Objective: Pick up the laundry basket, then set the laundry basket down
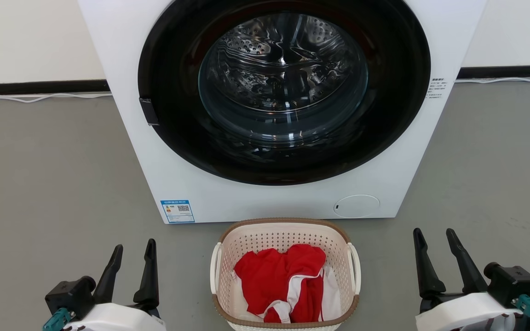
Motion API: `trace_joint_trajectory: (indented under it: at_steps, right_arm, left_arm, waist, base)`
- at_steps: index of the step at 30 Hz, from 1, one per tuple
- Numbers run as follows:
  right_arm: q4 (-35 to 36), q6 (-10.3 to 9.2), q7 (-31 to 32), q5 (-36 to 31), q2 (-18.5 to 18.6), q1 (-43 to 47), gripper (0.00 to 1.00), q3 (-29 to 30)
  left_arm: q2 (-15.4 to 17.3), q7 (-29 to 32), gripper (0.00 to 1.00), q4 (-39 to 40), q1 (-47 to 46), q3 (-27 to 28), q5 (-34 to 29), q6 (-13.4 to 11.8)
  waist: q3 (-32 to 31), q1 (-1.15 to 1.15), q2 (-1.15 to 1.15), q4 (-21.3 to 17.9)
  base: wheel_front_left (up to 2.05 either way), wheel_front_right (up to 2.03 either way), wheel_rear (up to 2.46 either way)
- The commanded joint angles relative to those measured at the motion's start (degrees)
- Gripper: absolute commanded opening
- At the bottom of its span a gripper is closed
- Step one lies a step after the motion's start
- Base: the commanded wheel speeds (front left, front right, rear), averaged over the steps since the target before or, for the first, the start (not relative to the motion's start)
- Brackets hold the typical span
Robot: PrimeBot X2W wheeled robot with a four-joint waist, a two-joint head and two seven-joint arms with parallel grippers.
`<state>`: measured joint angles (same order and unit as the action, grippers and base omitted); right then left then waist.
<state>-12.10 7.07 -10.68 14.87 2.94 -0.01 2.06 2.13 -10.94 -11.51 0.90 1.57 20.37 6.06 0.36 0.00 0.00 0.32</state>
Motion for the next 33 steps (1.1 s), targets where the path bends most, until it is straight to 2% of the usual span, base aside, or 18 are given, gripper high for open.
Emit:
trace_joint_trajectory:
  at_steps: [1, 20, 33]
  right_arm:
    - [1.63, 0.35, -1.03, -1.47, 0.4, -1.21, 1.0, -0.95]
    - [1.62, 0.42, -4.22, -15.5, 0.03, -1.05, 1.0, 0.31]
    - [1.13, 0.42, -4.31, -16.3, -0.05, -1.31, 1.0, -0.05]
  left_arm:
    - [0.57, -0.78, 1.0, 1.78, -1.02, 1.42, -1.38, 0.0]
    - [0.75, -3.97, 1.0, 2.41, -0.97, 1.35, -13.41, 0.11]
    - [0.75, -4.06, 1.0, 1.99, -0.8, 1.53, -13.43, 0.02]
  waist:
    - [0.01, 0.0, 0.0, 0.02]
    - [0.43, 0.0, 0.0, 0.13]
    - [0.55, 0.0, 0.0, -0.13]
  base:
    - [0.0, 0.0, 0.0]
    - [0.0, 0.0, 0.0]
    - [0.0, 0.0, 0.0]
